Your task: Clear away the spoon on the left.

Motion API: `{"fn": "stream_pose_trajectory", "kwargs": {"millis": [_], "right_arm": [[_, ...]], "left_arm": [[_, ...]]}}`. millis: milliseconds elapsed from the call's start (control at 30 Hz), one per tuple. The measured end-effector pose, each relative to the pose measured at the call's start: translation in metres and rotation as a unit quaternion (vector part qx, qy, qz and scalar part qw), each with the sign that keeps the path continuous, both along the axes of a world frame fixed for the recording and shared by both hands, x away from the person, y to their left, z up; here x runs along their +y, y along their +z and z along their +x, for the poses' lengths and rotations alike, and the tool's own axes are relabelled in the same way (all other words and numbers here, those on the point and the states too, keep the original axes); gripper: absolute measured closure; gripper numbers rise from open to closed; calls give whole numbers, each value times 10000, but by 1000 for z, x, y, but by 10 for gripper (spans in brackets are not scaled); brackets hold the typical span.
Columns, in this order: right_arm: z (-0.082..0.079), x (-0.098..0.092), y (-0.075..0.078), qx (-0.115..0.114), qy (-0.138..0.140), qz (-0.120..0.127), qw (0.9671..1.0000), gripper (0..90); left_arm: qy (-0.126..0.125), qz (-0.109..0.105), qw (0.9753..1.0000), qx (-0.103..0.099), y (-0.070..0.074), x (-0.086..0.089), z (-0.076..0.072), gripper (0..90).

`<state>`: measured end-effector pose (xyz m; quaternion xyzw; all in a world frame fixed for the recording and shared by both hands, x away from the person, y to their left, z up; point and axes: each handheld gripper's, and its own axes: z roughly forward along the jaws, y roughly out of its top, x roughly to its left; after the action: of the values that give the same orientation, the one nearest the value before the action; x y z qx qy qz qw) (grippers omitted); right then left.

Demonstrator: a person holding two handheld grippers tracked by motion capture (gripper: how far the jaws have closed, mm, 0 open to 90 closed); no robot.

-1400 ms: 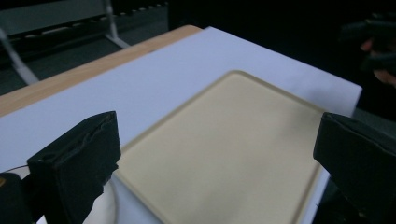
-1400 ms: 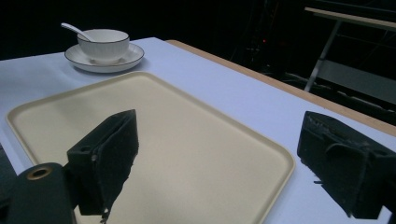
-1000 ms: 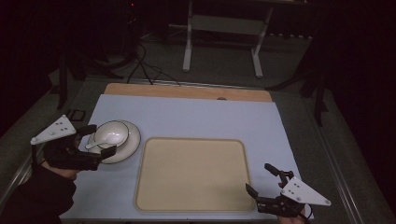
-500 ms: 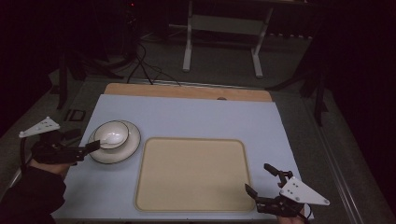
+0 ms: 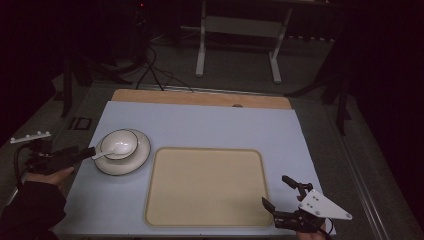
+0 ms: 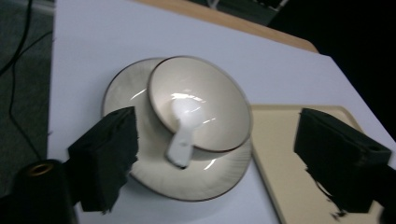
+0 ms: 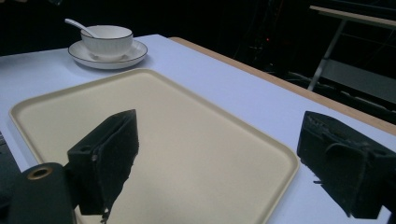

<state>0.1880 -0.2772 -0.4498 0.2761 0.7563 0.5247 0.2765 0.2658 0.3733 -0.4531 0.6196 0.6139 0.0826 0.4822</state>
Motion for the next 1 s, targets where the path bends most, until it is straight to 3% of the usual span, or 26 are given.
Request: {"fn": "stream_pose_trajectory", "kwargs": {"millis": [33,267,467,500,700,733,833,900,1000], "right_arm": [[0,0,0,3,5,-12,10000,129],[0,-1,0,30,-10,-4,10000,129],[0,0,-1,32,9,-45,10000,130],[0,0,-1,34,11,-44,10000,130],[1,1,-2,77,-28,-117,9999,137],[1,1,-1,78,-18,-105,9999,136],[1,0,-1,76,-8,-78,9999,136],[0,-1,-1,73,-15,-37,10000,136],[0,-2,-1,71,-33,-41,10000,136]], "left_arm": [[-20,-97,9998,147,-6,2,2,160],[54,-388,9978,528,-24,5,11,233],[149,-471,9955,811,-31,5,18,383],[138,-591,9940,912,-34,6,20,415],[172,-632,9927,1009,-39,3,26,524],[131,-731,9919,1029,-41,3,27,538],[134,-689,9915,1093,-42,2,29,559],[106,-601,9921,1099,-43,1,30,638],[51,-634,9919,1103,-43,0,31,686]]}}
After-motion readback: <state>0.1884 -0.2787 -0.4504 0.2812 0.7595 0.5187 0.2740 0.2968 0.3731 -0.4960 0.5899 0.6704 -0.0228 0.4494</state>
